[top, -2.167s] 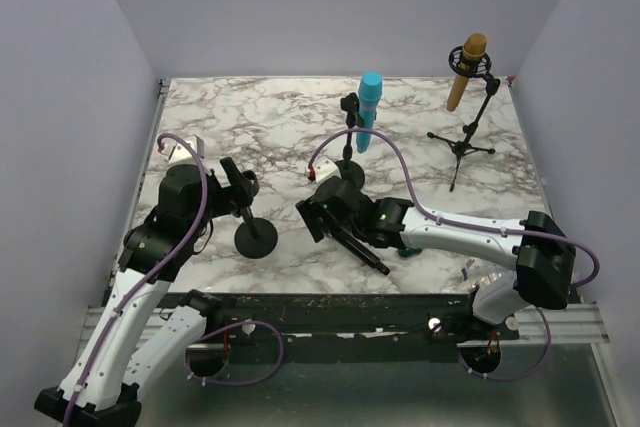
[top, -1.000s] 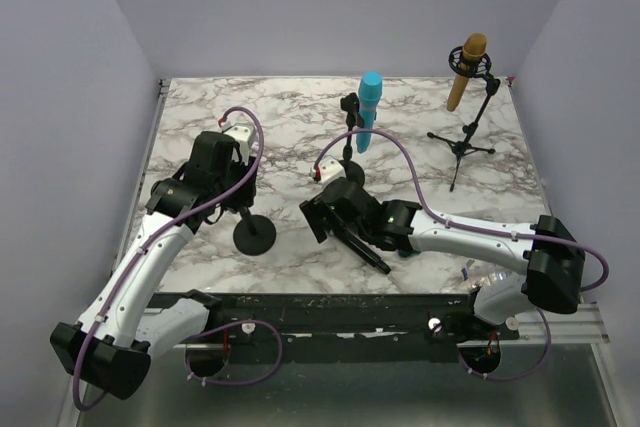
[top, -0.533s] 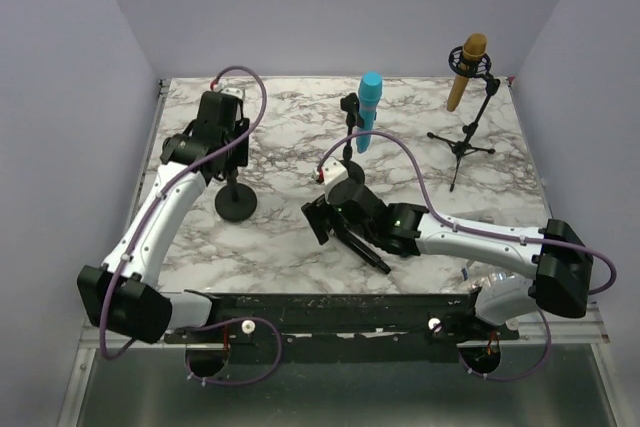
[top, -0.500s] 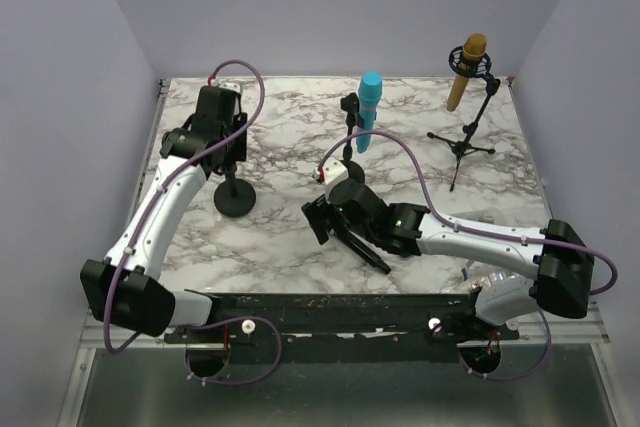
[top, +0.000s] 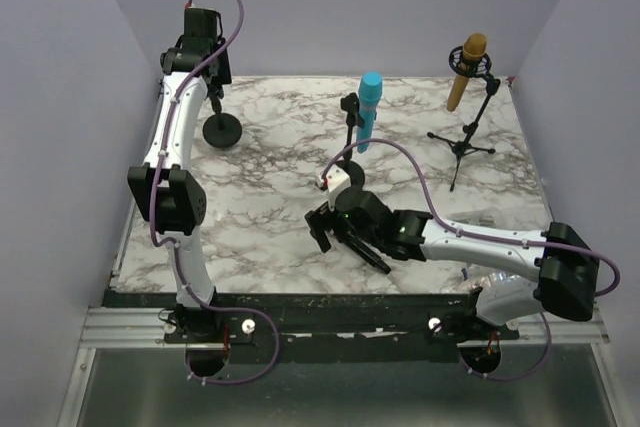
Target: Remove the microphone from the stand
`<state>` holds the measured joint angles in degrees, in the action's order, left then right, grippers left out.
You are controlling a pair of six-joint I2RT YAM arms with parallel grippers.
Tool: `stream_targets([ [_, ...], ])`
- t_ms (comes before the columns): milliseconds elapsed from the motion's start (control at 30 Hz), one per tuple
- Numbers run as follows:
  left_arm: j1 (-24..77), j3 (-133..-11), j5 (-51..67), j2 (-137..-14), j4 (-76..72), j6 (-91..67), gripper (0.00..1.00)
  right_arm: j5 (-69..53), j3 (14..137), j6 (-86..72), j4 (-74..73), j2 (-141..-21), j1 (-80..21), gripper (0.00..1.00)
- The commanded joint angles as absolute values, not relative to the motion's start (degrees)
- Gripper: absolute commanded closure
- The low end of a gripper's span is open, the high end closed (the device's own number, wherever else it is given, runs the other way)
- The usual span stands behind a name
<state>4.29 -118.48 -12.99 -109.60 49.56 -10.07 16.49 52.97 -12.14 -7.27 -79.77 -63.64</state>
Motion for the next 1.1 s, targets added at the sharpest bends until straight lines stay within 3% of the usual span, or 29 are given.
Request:
stream_targets([
  [0, 1.4, -139.0, -12.8, -120.8, 52.9, -9.5, 0.91, 15.2, 52.4, -12.8, -7.6, -79.8, -63.7, 0.00],
  [67, 0.6, -140.5, -12.5, -122.9, 51.1, -9.7, 0.84, 15.1, 52.6, -12.9, -8.0, -80.0, -63.7, 0.00],
  [233, -1.0, -131.9, -10.5, -121.4, 44.5, -10.6, 0.82, 15.2, 54.1, -13.3, -8.9, -80.2, -63.7, 0.00],
  [367, -1.5, -133.2, -9.6, -124.0, 45.0, -10.6, 0.81, 14.5, 55.7, -13.1, -8.5, -81.1, -63.7, 0.00],
  [433, -1.7, -134.5, -8.7, -125.2, 45.9, -10.9, 0.65, 14.5, 56.8, -13.0, -8.9, -81.8, -63.7, 0.00],
  [467, -1.8, -134.7, -8.4, -125.5, 46.0, -11.0, 0.42, 14.4, 57.4, -13.0, -9.4, -82.1, -63.6, 0.00],
  [500, -1.9, -134.6, -8.4, -125.4, 46.1, -11.1, 0.29, 14.5, 57.9, -13.1, -9.7, -82.5, -63.7, 0.00],
  [567, -2.1, -134.1, -8.5, -124.6, 45.9, -10.8, 0.18, 14.4, 58.6, -13.2, -10.1, -83.1, -63.7, 0.00],
  [733, -2.6, -134.8, -8.0, -121.6, 45.8, -11.0, 0.02, 14.3, 60.6, -14.7, -11.0, -83.8, -63.7, 0.00],
  [1067, -2.6, -128.6, -3.6, -104.5, 48.2, -14.5, 0.01, 16.4, 62.5, -17.8, -15.0, -82.5, -63.7, 0.00],
])
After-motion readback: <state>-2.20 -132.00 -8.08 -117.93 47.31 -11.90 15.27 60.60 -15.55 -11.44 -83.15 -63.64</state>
